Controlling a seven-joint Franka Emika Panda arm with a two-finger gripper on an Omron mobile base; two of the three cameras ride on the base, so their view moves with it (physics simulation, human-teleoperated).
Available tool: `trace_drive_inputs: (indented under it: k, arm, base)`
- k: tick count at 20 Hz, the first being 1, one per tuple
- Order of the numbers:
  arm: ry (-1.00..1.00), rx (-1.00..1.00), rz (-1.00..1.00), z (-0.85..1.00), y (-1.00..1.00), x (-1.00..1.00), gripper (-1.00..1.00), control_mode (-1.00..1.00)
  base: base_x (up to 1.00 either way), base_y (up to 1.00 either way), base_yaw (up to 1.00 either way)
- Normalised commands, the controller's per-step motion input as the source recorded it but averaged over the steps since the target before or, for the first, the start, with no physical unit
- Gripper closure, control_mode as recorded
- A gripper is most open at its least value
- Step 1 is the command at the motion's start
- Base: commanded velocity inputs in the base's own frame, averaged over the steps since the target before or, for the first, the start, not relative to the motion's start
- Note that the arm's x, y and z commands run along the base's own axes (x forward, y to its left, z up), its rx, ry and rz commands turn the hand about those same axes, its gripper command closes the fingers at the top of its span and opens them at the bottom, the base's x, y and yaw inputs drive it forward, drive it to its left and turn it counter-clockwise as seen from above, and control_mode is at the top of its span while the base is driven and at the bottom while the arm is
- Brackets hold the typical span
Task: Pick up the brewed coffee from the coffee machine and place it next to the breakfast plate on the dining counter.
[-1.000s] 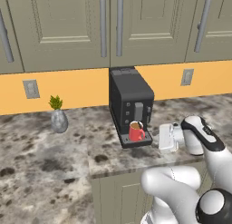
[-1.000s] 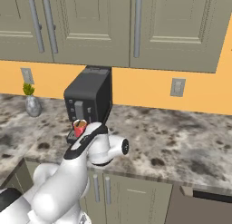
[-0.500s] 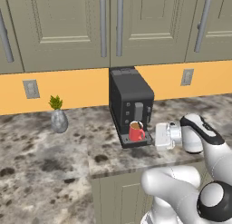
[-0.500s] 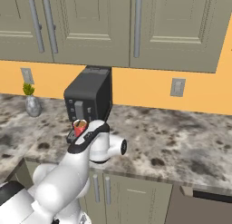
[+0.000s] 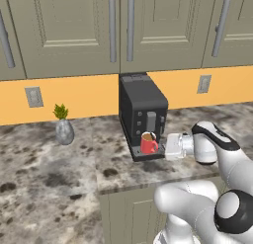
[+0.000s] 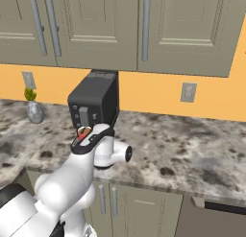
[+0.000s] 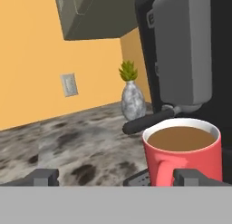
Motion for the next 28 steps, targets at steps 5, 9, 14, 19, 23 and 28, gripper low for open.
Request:
trace_drive_inputs:
  k: [5, 9, 14, 19, 23, 28]
  arm:
    - [0.01, 0.02, -0.11, -0.28, 0.36, -0.13, -1.00, -1.00]
    - [0.00, 0.00, -0.10, -0.37, 0.34, -0.08, -1.00, -1.00]
    - [0.03, 0.00, -0.10, -0.43, 0.47, 0.00, -1.00, -1.00]
    - [0.04, 0.00, -0.08, -0.39, 0.33, 0.00, -1.00, -1.00]
    - [0.00, 0.01, -0.06, -0.28, 0.02, -0.07, -1.00, -1.00]
    - [0.00, 0.00, -0.09, -0.24, 0.15, -0.01, 1.00, -1.00]
  base:
    - [0.00, 0.00, 0.00]
    - [0.00, 0.00, 0.00]
    - [0.00, 0.00, 0.00]
    - [0.00, 0.00, 0.00]
    - [0.00, 0.00, 0.00]
    - [0.00, 0.00, 0.00]
